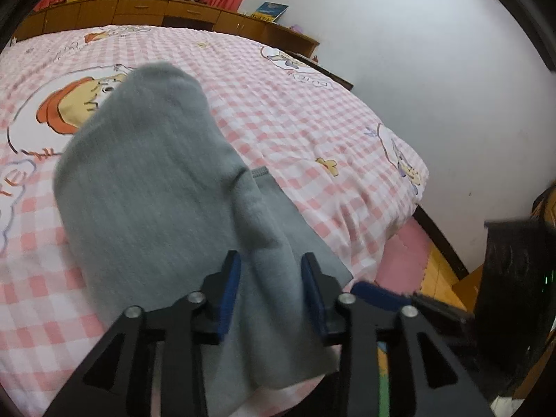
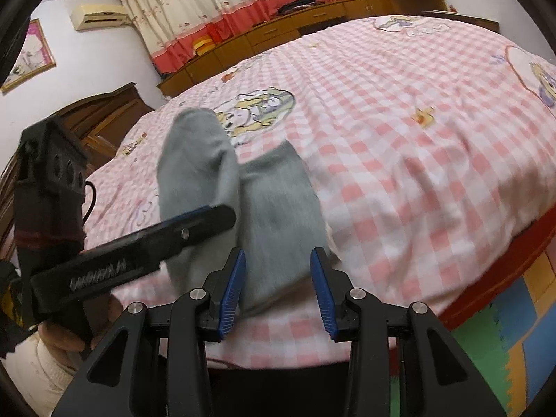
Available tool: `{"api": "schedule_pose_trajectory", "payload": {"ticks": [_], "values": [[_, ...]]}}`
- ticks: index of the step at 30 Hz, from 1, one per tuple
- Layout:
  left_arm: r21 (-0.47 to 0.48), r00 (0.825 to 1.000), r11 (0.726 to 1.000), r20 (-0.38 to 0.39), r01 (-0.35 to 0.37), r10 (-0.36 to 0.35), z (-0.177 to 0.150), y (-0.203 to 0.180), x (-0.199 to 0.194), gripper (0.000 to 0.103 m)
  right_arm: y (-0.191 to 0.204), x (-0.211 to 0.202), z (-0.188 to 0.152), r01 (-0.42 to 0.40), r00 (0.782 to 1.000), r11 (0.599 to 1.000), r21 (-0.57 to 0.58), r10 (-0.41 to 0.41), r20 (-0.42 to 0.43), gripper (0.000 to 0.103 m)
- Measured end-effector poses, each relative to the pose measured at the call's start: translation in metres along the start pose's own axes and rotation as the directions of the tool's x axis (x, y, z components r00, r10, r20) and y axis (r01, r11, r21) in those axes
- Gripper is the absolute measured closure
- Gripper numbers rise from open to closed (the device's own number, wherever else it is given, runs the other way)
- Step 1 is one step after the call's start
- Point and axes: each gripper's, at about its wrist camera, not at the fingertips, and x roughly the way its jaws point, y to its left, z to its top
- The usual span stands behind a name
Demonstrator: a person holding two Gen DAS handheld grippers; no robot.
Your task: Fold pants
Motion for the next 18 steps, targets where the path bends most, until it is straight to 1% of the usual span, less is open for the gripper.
{"api": "schedule_pose_trajectory", "payload": {"ticks": [1, 3, 5, 7, 10, 13, 15, 16, 17, 18], "values": [[0.011, 1.0, 1.0, 0.01, -0.007, 0.007, 0.0, 0.0, -0.006, 0.062, 0.003, 0.001, 0.005, -0.024, 1.0, 1.0, -0.01, 0.024, -0.002, 0.061], [0.017, 0.999, 1.0, 0.031, -0.017, 0.016, 0.0, 0.001, -0.016, 0.056, 0.008, 0.006, 0.015, -0.059, 0.998, 0.998, -0.025, 0.059, -0.005, 0.059], [0.012, 0.998, 0.999, 0.057, -0.037, 0.036, -0.001, 0.005, -0.027, 0.055, 0.014, 0.016, 0.024, -0.081, 0.997, 0.996, -0.046, 0.08, -0.019, 0.053], [-0.008, 0.995, 0.998, 0.074, -0.067, 0.067, -0.003, 0.013, -0.037, 0.055, 0.018, 0.028, 0.031, -0.07, 0.997, 0.995, -0.077, 0.067, -0.036, 0.053], [-0.054, 0.989, 0.992, 0.087, -0.114, 0.119, -0.006, 0.031, -0.046, 0.055, 0.022, 0.046, 0.036, -0.032, 0.997, 0.993, -0.112, 0.025, -0.066, 0.053], [-0.107, 0.984, 0.983, 0.081, -0.149, 0.158, -0.011, 0.049, -0.051, 0.055, 0.021, 0.062, 0.038, -0.047, 0.994, 0.993, -0.11, 0.035, -0.107, 0.053], [-0.142, 0.98, 0.976, 0.081, -0.167, 0.179, -0.015, 0.061, -0.055, 0.055, 0.022, 0.068, 0.039, -0.06, 0.992, 0.993, -0.106, 0.047, -0.119, 0.053], [-0.159, 0.979, 0.972, 0.082, -0.173, 0.188, -0.017, 0.067, -0.057, 0.055, 0.022, 0.068, 0.04, -0.063, 0.992, 0.992, -0.109, 0.05, -0.117, 0.058], [-0.169, 0.978, 0.97, 0.081, -0.176, 0.192, -0.018, 0.071, -0.059, 0.055, 0.023, 0.068, 0.04, -0.063, 0.992, 0.991, -0.116, 0.049, -0.115, 0.081], [-0.181, 0.978, 0.967, 0.08, -0.178, 0.195, -0.02, 0.076, -0.06, 0.055, 0.024, 0.066, 0.041, -0.051, 0.993, 0.991, -0.122, 0.037, -0.114, 0.094]]}}
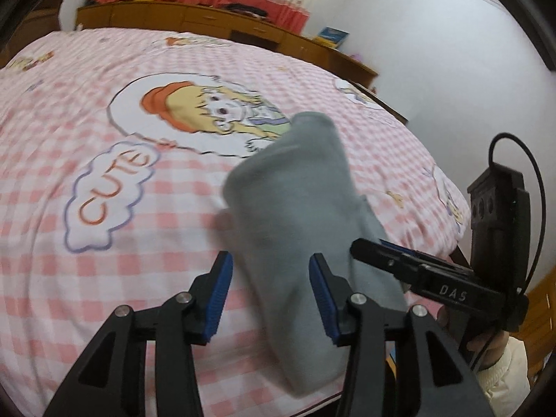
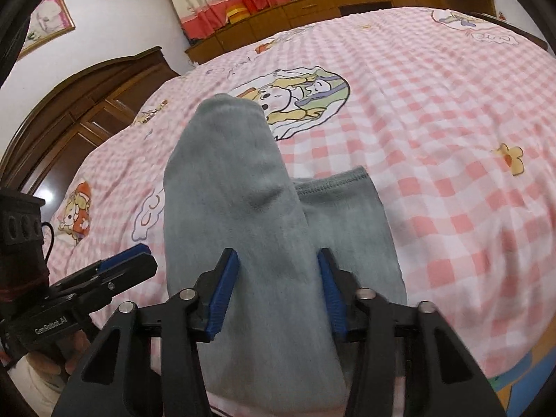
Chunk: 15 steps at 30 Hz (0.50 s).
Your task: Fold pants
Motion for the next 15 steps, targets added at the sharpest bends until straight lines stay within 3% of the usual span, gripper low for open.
{"api": "schedule_pose_trajectory", "payload": {"ticks": [3, 6, 10, 15], "values": [[-0.023, 1.0, 1.0, -0.006, 0.004, -0.004, -0.001, 0.008, -0.001, 0.055, 0.002, -0.026, 0.002, -0.025, 0.997, 1.0, 0.009, 0.024, 0.08, 0.094], [-0.029, 1.0, 0.999, -0.007, 0.019, -0.019, -0.001, 0.009, -0.001, 0.054, -0.001, -0.051, 0.0, 0.045, 0.99, 0.999, -0.003, -0.044, 0.131, 0.094], [-0.045, 0.998, 0.998, -0.022, 0.05, -0.051, -0.002, 0.003, 0.008, 0.048, -0.02, -0.041, -0.005, 0.179, 0.98, 0.984, 0.019, -0.179, 0.088, 0.094], [-0.084, 0.99, 0.989, -0.069, 0.119, -0.124, -0.006, -0.006, 0.029, 0.048, -0.042, -0.017, -0.015, 0.203, 0.978, 0.977, 0.062, -0.205, 0.034, 0.09]]}}
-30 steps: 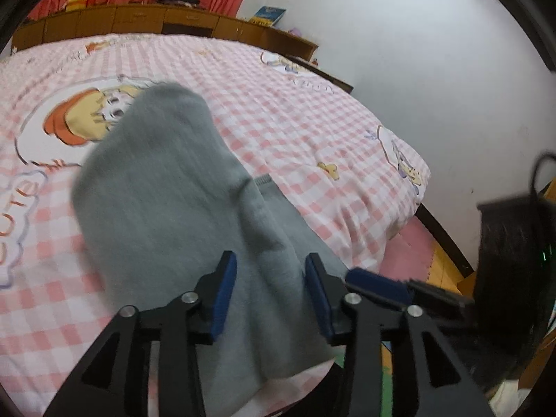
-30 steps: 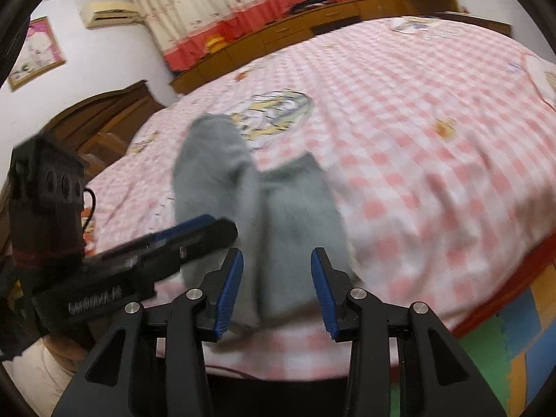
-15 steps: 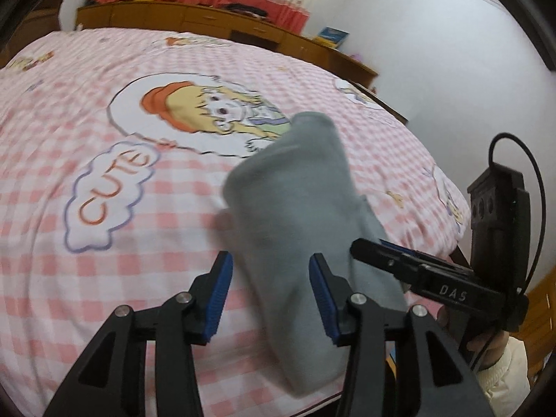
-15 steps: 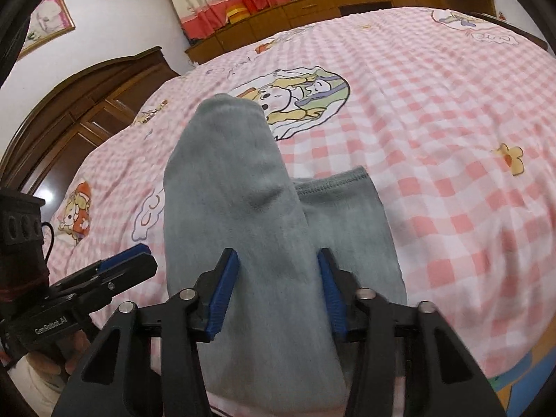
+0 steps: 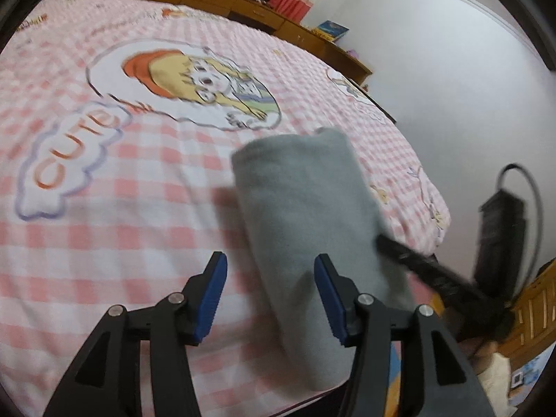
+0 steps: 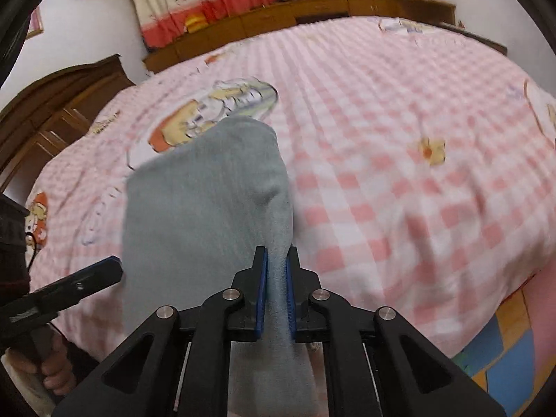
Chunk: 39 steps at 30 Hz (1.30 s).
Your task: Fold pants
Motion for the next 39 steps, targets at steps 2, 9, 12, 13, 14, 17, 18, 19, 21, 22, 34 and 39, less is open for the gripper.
{"api": "schedule_pose_trajectory", "payload": {"ticks": [2, 9, 12, 13, 14, 17, 18, 19, 21, 22, 34, 39], "values": [[0.003, 1.0, 1.0, -0.021, 0.004, -0.004, 0.0, -0.004, 0.009, 0.048, -0.006, -0.003, 0.002, -0.04, 0.999, 0.999, 0.029, 0.04, 0.005, 0.082], [-0.036, 0.999, 0.999, -0.049, 0.018, -0.019, -0.002, -0.003, 0.028, 0.047, -0.018, -0.006, 0.007, -0.181, 0.983, 0.981, 0.074, 0.181, -0.003, 0.05], [-0.034, 0.998, 0.999, -0.054, 0.018, -0.02, -0.001, -0.003, 0.034, 0.046, -0.007, 0.014, 0.006, -0.119, 0.992, 0.993, -0.005, 0.118, -0.054, 0.05], [-0.03, 0.998, 0.999, -0.054, 0.018, -0.02, -0.001, -0.004, 0.036, 0.046, -0.007, 0.016, 0.005, -0.127, 0.991, 0.992, -0.015, 0.126, -0.051, 0.049], [-0.024, 0.998, 1.0, -0.054, 0.018, -0.02, 0.0, -0.005, 0.038, 0.045, -0.006, 0.02, 0.004, -0.152, 0.987, 0.988, -0.015, 0.151, -0.046, 0.049], [-0.014, 0.998, 1.0, -0.056, 0.008, -0.009, 0.002, -0.007, 0.046, 0.045, -0.009, 0.023, 0.001, -0.241, 0.968, 0.969, 0.043, 0.243, -0.053, 0.064], [-0.015, 0.998, 1.0, -0.055, 0.004, -0.005, 0.003, -0.008, 0.047, 0.045, -0.009, 0.023, -0.001, -0.254, 0.965, 0.965, 0.057, 0.257, -0.043, 0.064], [-0.012, 0.999, 1.0, -0.054, 0.003, -0.004, 0.003, -0.009, 0.047, 0.045, -0.007, 0.021, -0.003, -0.248, 0.968, 0.967, 0.049, 0.25, -0.031, 0.065], [0.008, 0.999, 1.0, -0.05, 0.007, -0.006, 0.003, -0.013, 0.046, 0.054, -0.007, 0.019, -0.006, -0.254, 0.967, 0.966, 0.048, 0.255, -0.016, 0.067], [0.027, 0.999, 1.0, -0.043, 0.012, -0.011, 0.003, -0.016, 0.044, 0.058, -0.01, 0.018, -0.006, -0.267, 0.963, 0.961, 0.071, 0.269, -0.014, 0.07], [0.071, 0.996, 0.996, 0.071, 0.05, -0.055, 0.022, -0.011, -0.03, 0.076, 0.057, -0.026, 0.003, -0.381, 0.922, 0.925, 0.008, 0.378, 0.086, 0.081], [0.064, 0.991, 0.998, 0.133, -0.01, 0.002, 0.026, 0.016, -0.081, 0.076, 0.116, -0.022, 0.005, -0.416, 0.906, 0.908, -0.055, 0.419, 0.059, 0.081]]}}
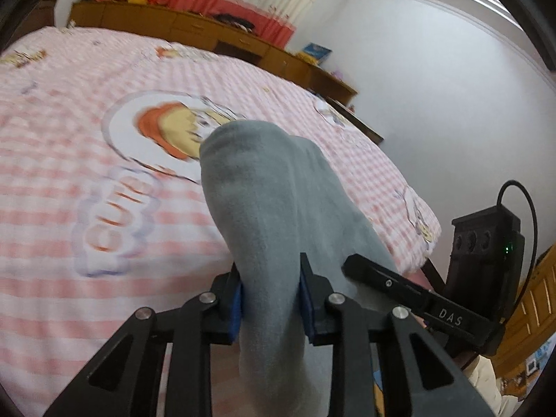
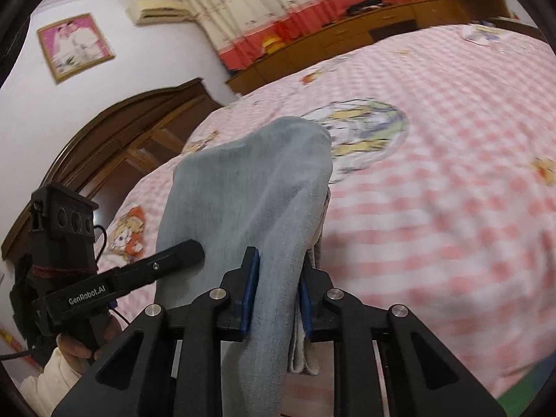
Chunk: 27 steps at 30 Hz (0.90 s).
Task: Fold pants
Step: 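Lay the folded bundle down and open both grippers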
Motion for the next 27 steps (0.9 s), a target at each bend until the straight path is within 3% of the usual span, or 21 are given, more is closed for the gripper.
{"api": "schedule_pose_trajectory", "payload": {"ticks": [7, 11, 15, 19, 21, 22, 24, 27], "values": [[-0.035, 0.996, 0.996, 0.04, -0.081, 0.082, 0.022, 0.067, -0.057, 0.076, 0.067, 0.057, 0.014, -0.045, 0.998, 0.997, -0.07, 0.042, -0.037, 0.081], [-0.065, 0.995, 0.994, 0.042, -0.087, 0.09, 0.032, 0.106, -0.076, 0.076, 0.089, 0.092, 0.016, -0.016, 0.998, 0.996, -0.083, 0.011, -0.063, 0.081], [-0.085, 0.996, 0.992, -0.036, -0.089, 0.086, 0.039, 0.151, -0.063, 0.075, 0.092, 0.141, 0.011, 0.072, 0.984, 0.991, -0.108, -0.089, -0.153, 0.081], [-0.073, 0.984, 0.987, -0.12, -0.143, 0.133, 0.036, 0.184, -0.026, 0.074, 0.084, 0.169, 0.002, 0.139, 0.969, 0.975, -0.172, -0.17, -0.179, 0.079], [-0.046, 0.978, 0.984, -0.13, -0.17, 0.163, 0.03, 0.191, -0.015, 0.067, 0.08, 0.172, -0.001, 0.141, 0.969, 0.973, -0.182, -0.173, -0.174, 0.074], [-0.034, 0.976, 0.982, -0.124, -0.185, 0.179, 0.027, 0.192, -0.013, 0.062, 0.078, 0.172, 0.0, 0.148, 0.968, 0.972, -0.182, -0.18, -0.173, 0.067], [-0.047, 0.971, 0.975, -0.105, -0.219, 0.213, 0.021, 0.195, -0.013, 0.048, 0.075, 0.17, 0.002, 0.141, 0.967, 0.974, -0.177, -0.174, -0.186, 0.063], [-0.082, 0.971, 0.972, -0.107, -0.221, 0.212, 0.019, 0.196, -0.019, 0.048, 0.078, 0.16, 0.006, 0.144, 0.966, 0.975, -0.168, -0.176, -0.192, 0.063]]}}
